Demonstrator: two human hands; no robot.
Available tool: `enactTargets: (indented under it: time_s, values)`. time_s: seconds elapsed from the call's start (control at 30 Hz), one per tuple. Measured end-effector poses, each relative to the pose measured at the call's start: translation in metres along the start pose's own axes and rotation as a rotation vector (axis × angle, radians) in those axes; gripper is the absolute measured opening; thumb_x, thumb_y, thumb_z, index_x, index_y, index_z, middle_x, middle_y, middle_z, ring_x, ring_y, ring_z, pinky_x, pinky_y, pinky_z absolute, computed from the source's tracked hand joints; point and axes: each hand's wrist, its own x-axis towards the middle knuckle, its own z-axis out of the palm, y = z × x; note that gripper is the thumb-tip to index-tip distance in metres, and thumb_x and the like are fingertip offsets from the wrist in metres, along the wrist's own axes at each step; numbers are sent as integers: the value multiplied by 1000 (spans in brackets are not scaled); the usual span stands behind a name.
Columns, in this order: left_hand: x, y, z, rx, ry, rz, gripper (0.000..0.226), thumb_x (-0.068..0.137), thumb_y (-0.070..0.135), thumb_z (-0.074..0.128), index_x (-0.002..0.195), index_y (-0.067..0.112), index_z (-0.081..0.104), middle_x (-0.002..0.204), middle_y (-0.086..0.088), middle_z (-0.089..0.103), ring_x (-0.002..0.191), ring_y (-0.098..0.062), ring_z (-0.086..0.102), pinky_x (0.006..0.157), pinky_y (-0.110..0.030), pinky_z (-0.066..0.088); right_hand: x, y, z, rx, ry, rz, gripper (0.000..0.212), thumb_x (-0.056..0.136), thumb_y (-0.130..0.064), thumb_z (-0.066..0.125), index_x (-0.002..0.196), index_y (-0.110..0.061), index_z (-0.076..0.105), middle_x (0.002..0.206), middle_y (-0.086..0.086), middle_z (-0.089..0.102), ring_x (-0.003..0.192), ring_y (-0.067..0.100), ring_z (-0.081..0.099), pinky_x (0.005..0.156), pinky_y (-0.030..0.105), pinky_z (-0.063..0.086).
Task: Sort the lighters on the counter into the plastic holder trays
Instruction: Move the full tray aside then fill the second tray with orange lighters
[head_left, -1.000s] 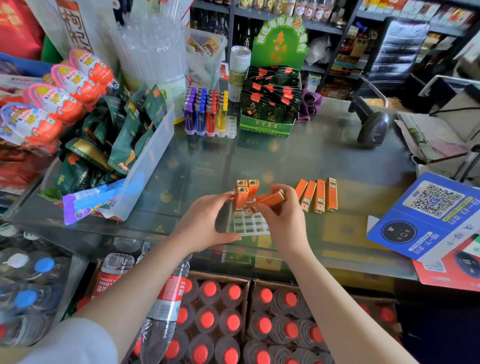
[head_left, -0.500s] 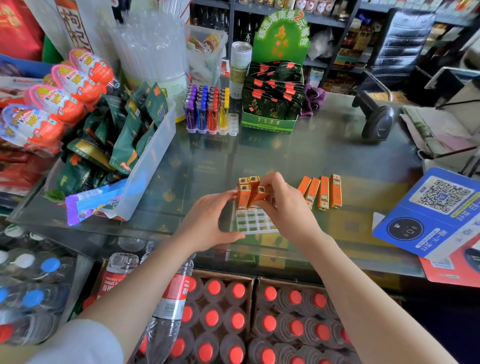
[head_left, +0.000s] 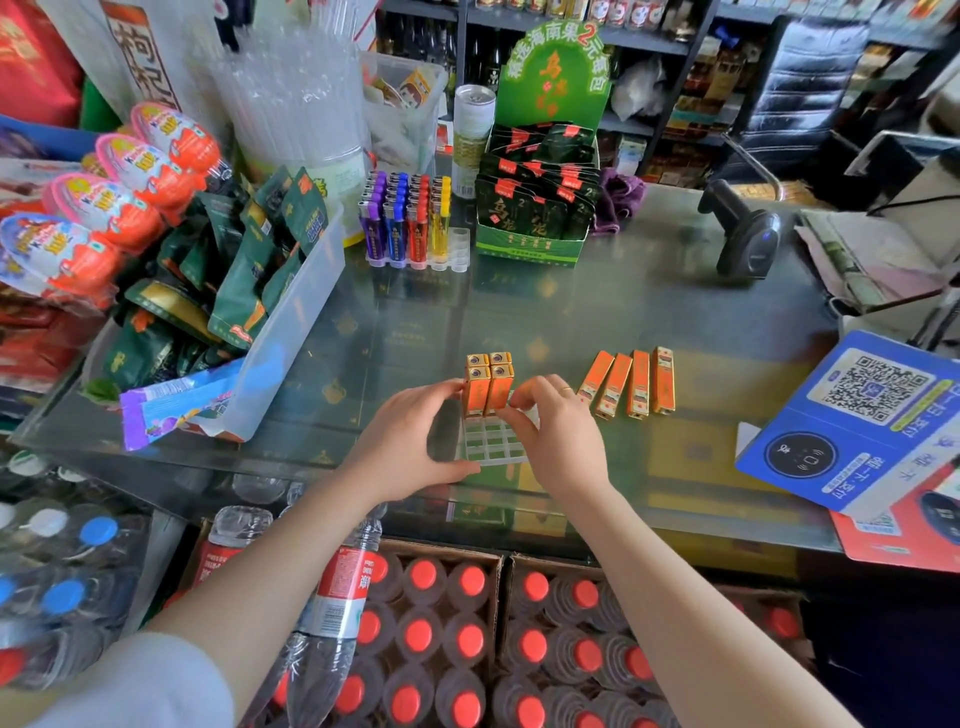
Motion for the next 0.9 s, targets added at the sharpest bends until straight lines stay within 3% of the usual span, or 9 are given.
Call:
enactTargets:
  time_s: [0.1, 0.2, 0.3, 0.43, 0.6, 0.9]
  values:
    - [1, 1, -1, -35, -21, -11, 82, 64, 41, 78, 134, 25, 37, 134, 5, 46, 125, -12, 38, 105, -32, 31, 5, 12, -14, -20, 47, 5, 17, 86, -25, 61, 94, -10, 60, 96, 3, 60, 84, 20, 55, 64, 32, 46]
    - [-1, 5, -3, -59, -51, -47, 83, 67, 38, 77, 136, 26, 33, 138, 5, 41, 128, -9, 32, 106, -29, 27, 15, 31, -32, -123, 141, 112, 18, 89, -22, 53, 96, -6, 59, 101, 12, 61, 100, 30, 54, 76, 37, 45]
    - [-1, 8, -3, -60, -61, -58, 82, 68, 38, 75, 136, 27, 31, 139, 6, 39, 129, -9, 30, 109, -33, 28, 22, 38, -38, -307, 26, 242, 29, 91, -25, 48, 106, 0, 52, 115, 21, 55, 112, 36, 49, 85, 40, 43]
    - [-3, 12, -5, -51, -59, -62, 79, 69, 37, 75, 135, 29, 32, 139, 7, 39, 128, -7, 29, 104, -28, 26, 31, 25, -34, -554, -42, 255, 48, 91, -42, 47, 113, 0, 48, 116, 18, 55, 113, 34, 48, 87, 38, 44]
    - [-15, 7, -9, -34, -25, -83, 77, 68, 39, 75, 132, 28, 35, 135, 6, 41, 125, -7, 32, 103, -26, 28, 45, 11, -23, -536, -101, 316, 31, 92, -9, 44, 120, 4, 45, 120, 19, 49, 112, 33, 49, 70, 38, 46]
    - [-19, 6, -11, -38, -21, -86, 77, 68, 39, 75, 133, 28, 34, 137, 5, 41, 127, -9, 33, 100, -26, 28, 44, 6, -15, -546, -95, 324, 37, 90, 2, 41, 126, 7, 34, 131, 27, 38, 109, 35, 52, 85, 33, 46]
